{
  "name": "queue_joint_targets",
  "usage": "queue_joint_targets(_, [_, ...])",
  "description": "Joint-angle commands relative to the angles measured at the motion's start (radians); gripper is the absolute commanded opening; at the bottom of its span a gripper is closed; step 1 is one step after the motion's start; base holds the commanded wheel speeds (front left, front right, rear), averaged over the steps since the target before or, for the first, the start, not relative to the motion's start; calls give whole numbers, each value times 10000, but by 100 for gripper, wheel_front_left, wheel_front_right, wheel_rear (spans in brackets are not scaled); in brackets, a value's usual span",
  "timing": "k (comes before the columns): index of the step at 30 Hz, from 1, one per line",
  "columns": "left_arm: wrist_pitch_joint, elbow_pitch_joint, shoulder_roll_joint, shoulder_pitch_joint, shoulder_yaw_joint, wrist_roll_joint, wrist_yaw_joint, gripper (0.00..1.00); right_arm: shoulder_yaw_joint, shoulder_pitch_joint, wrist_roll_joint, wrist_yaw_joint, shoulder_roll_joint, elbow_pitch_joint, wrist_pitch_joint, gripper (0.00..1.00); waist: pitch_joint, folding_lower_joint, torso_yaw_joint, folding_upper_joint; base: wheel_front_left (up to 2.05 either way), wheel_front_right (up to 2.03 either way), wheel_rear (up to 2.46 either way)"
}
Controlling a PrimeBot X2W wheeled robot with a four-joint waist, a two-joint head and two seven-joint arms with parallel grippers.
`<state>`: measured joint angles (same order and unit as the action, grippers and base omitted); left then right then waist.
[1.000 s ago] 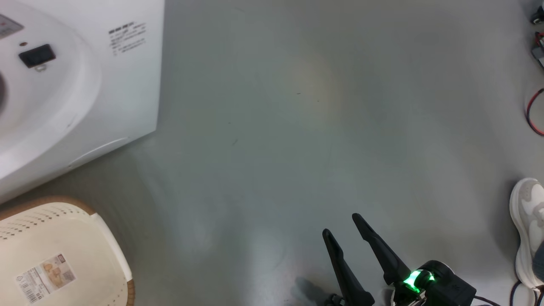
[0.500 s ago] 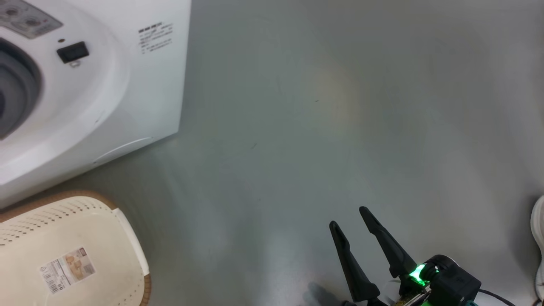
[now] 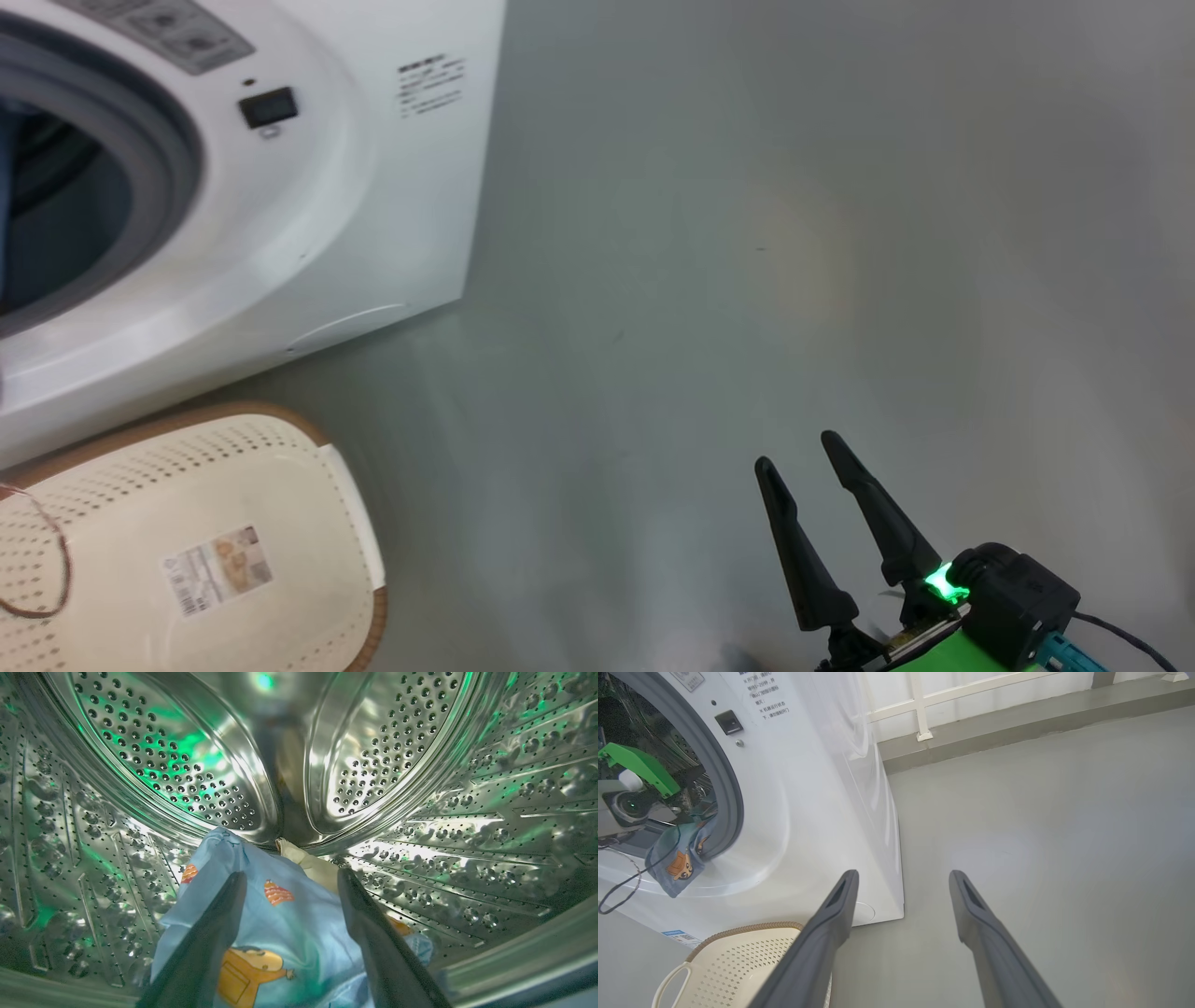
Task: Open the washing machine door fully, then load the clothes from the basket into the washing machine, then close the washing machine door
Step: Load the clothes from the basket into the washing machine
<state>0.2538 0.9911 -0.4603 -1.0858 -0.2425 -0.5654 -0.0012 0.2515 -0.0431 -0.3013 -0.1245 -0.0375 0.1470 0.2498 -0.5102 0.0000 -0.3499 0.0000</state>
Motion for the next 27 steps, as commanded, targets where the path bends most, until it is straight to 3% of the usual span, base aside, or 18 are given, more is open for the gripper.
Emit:
queue_joint_targets(1, [78, -434, -366, 293, 215, 123, 117, 100, 189, 134, -74, -62, -127, 153, 120, 100, 224, 0, 349, 0, 0, 0, 0])
queue_joint_targets(13, [79, -2749, 312, 2582, 504, 164, 89, 100, -312, 666, -13, -62, -127, -135, 120, 100, 387, 0, 1337, 0, 0, 0, 0])
queue_joint_targets(27, [44, -5523, 342, 5685, 486, -41, 233, 100, -775, 910, 298, -62, -127, -216, 120, 100, 480, 0, 1964, 0, 0, 0, 0])
